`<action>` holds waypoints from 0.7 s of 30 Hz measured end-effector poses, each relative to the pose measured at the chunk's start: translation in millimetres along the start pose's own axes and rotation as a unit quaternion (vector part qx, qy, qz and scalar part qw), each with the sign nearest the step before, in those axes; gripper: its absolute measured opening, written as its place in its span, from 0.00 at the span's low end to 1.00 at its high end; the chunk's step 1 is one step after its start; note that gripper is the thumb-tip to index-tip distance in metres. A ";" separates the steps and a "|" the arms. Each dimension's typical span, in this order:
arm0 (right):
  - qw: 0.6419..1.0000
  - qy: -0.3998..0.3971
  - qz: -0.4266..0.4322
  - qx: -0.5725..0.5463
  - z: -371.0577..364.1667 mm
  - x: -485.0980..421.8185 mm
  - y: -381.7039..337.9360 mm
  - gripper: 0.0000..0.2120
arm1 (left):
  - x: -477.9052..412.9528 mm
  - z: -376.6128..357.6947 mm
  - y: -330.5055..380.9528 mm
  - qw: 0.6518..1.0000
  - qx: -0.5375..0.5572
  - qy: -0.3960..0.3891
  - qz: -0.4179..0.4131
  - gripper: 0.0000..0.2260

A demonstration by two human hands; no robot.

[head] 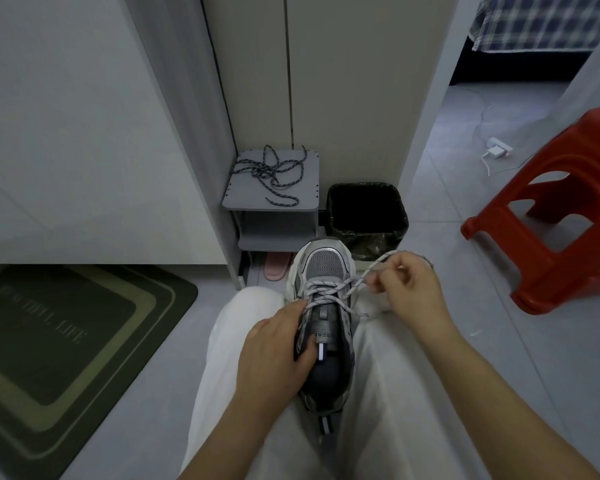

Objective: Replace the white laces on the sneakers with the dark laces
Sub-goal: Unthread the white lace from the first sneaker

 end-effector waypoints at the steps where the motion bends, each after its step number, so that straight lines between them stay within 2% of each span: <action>1: 1.000 -0.013 0.005 0.020 6.2 -4.8 0.1 0.09 | -0.1 -0.1 -0.6 1.000 -0.002 -0.002 0.001 0.21; 3: 0.986 -0.108 0.006 0.131 10.0 -5.2 4.0 0.08 | -0.7 -0.3 -1.2 1.000 -0.003 -0.006 0.001 0.21; 5: 0.968 -0.183 -0.017 0.169 1.3 6.5 6.8 0.09 | -1.2 0.0 -0.2 1.000 -0.002 -0.008 0.004 0.21; 10: 0.992 -0.088 0.026 0.080 -20.2 16.3 2.4 0.10 | -1.1 -0.8 2.7 1.000 0.007 -0.012 0.002 0.21; 14: 0.994 -0.041 0.037 0.099 -21.2 16.7 5.1 0.12 | 0.1 0.9 1.1 1.000 0.001 -0.014 0.000 0.21; 17: 0.997 0.071 -0.008 -0.042 -1.3 4.3 5.2 0.10 | 0.3 2.0 0.9 1.000 -0.005 -0.011 -0.001 0.21; 19: 0.998 0.053 -0.013 -0.044 3.3 2.7 6.3 0.09 | 0.3 1.6 0.8 1.000 -0.004 -0.009 -0.001 0.21; 21: 1.000 -0.023 -0.008 -0.004 -5.4 7.9 10.3 0.09 | -0.1 1.5 1.1 1.000 0.000 -0.013 0.002 0.21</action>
Point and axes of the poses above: each hand's wrist, its own x-axis away from the middle knuckle, its own z-axis out of the back of the hand, y = z × x, the point moved 2 cm from there along -x, towards the middle knuckle, and after that the axes turned 12 degrees about z, right-handed, at the moved point
